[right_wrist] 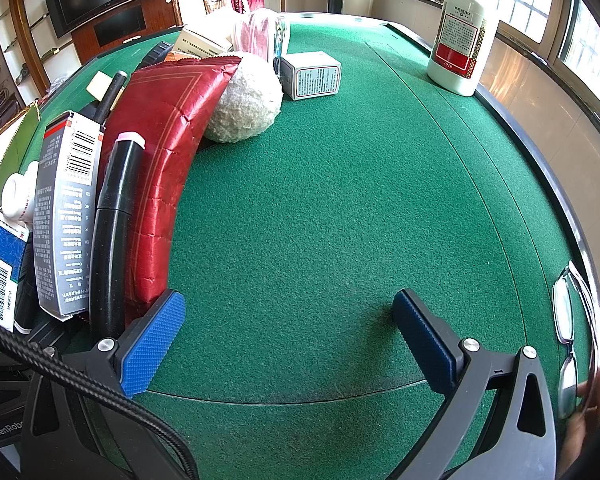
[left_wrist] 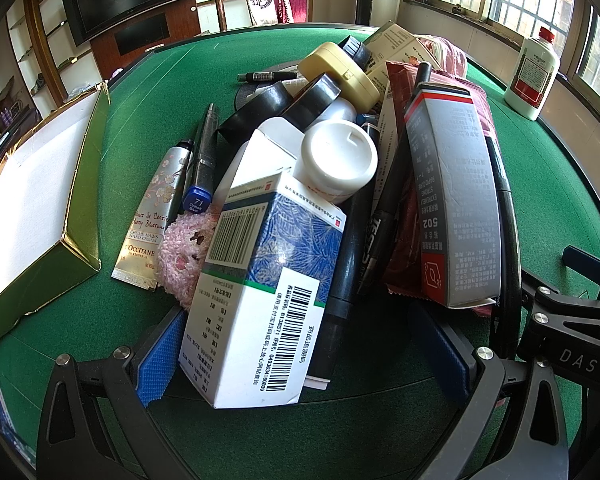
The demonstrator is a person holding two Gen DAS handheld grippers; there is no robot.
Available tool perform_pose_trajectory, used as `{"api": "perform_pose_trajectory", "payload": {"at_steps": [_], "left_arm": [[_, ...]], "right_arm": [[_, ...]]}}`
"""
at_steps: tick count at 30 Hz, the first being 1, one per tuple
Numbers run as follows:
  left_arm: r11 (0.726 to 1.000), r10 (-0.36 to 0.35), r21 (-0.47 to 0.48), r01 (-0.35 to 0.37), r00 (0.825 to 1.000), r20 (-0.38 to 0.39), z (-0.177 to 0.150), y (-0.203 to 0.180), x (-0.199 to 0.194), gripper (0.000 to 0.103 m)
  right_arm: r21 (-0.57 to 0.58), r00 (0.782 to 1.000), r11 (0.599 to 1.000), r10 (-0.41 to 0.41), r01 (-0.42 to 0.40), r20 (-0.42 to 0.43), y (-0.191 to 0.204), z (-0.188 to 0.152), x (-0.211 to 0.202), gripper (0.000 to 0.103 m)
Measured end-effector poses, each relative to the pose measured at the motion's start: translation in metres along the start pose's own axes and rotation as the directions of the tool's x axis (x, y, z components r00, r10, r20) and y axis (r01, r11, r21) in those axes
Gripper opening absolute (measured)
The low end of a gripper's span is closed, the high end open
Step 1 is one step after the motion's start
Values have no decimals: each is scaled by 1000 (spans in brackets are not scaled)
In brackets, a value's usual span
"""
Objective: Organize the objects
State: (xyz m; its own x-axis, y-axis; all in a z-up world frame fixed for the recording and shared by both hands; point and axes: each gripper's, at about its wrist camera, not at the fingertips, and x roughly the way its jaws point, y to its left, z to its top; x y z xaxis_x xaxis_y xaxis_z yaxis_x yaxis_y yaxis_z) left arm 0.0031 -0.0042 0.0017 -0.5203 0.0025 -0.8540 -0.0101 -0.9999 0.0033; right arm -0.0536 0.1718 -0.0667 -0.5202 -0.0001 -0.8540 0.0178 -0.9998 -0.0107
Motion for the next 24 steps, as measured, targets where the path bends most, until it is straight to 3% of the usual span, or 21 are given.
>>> {"api": "perform_pose_trajectory", "payload": {"at_steps": [20, 24], "left_arm": [[1000, -1, 1, 1, 1000, 0, 0, 0, 0, 102], [996, -45, 77, 45, 999, -9, -2, 4, -2, 102]], "right_arm": [[-9, 1000, 1000, 7, -6, 9, 1, 1, 3, 103], [-57, 999, 997, 50, -49, 14, -2, 3, 5, 103]]}}
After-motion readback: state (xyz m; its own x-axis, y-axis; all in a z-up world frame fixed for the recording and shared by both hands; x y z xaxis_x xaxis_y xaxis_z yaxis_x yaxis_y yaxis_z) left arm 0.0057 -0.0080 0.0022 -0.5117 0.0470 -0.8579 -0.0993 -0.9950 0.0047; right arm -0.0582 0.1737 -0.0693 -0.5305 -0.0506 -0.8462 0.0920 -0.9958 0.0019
